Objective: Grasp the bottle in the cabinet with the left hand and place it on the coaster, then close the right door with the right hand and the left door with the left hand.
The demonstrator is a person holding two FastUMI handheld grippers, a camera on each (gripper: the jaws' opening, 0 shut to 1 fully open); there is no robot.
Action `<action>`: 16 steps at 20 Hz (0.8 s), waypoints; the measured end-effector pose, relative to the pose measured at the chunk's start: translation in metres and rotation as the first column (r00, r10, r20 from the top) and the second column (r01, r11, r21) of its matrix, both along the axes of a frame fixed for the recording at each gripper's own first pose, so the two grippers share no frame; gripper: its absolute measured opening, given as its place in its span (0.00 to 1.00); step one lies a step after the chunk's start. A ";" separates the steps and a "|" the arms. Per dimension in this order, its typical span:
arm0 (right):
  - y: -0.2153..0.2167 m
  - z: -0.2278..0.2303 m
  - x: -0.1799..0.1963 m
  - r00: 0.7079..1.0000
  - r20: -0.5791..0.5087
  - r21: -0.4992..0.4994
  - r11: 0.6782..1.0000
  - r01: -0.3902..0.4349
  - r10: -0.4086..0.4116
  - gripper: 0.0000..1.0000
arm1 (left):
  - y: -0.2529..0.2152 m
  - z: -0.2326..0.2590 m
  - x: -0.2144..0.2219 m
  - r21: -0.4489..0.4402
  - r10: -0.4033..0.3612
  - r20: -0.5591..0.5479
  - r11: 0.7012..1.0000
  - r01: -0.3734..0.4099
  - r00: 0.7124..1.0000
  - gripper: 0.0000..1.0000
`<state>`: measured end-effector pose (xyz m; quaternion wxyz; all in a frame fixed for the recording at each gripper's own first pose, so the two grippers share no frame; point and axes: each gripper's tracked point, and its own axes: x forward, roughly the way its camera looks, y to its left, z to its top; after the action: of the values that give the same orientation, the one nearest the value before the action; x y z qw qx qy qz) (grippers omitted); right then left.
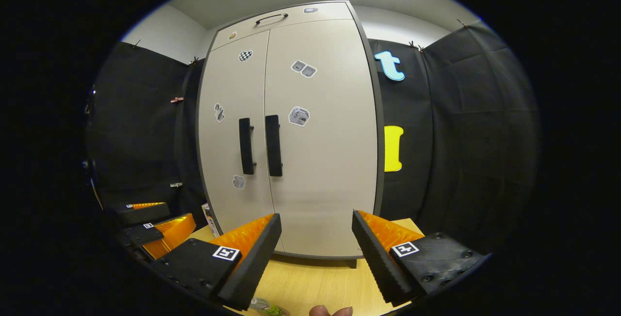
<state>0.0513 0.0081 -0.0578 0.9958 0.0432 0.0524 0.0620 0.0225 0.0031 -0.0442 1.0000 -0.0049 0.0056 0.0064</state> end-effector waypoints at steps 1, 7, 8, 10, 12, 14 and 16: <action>-0.002 0.000 0.000 1.000 0.001 -0.002 1.000 -0.001 0.001 0.98 | -0.002 0.000 0.000 -0.001 0.000 0.000 1.000 0.000 1.000 0.94; -0.012 0.006 -0.007 1.000 0.004 0.002 1.000 -0.007 0.007 0.97 | -0.010 -0.003 0.000 0.021 0.003 -0.014 1.000 -0.003 1.000 0.94; -0.014 0.007 -0.009 1.000 0.005 0.001 1.000 -0.008 0.008 0.98 | -0.011 -0.004 -0.001 0.025 0.002 -0.016 1.000 -0.002 1.000 0.94; -0.017 0.009 -0.011 1.000 0.009 -0.003 1.000 -0.010 0.010 0.97 | -0.014 -0.005 -0.002 0.027 0.001 -0.017 1.000 -0.001 1.000 0.94; -0.019 0.009 -0.013 1.000 0.007 0.001 1.000 -0.008 0.008 0.97 | -0.019 -0.005 -0.004 0.014 -0.004 -0.017 1.000 0.004 1.000 0.94; -0.021 0.009 -0.014 1.000 0.002 0.006 1.000 -0.005 0.005 0.97 | -0.020 -0.006 -0.005 0.005 -0.006 -0.020 1.000 0.006 1.000 0.94; -0.022 0.008 -0.016 1.000 0.001 0.002 1.000 -0.006 0.006 0.98 | -0.020 -0.005 -0.005 0.005 -0.004 -0.021 1.000 0.004 1.000 0.94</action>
<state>0.0349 -0.0135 -0.0496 0.9956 0.0439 0.0520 0.0650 0.0180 -0.0168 -0.0494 0.9999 -0.0022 0.0159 0.0047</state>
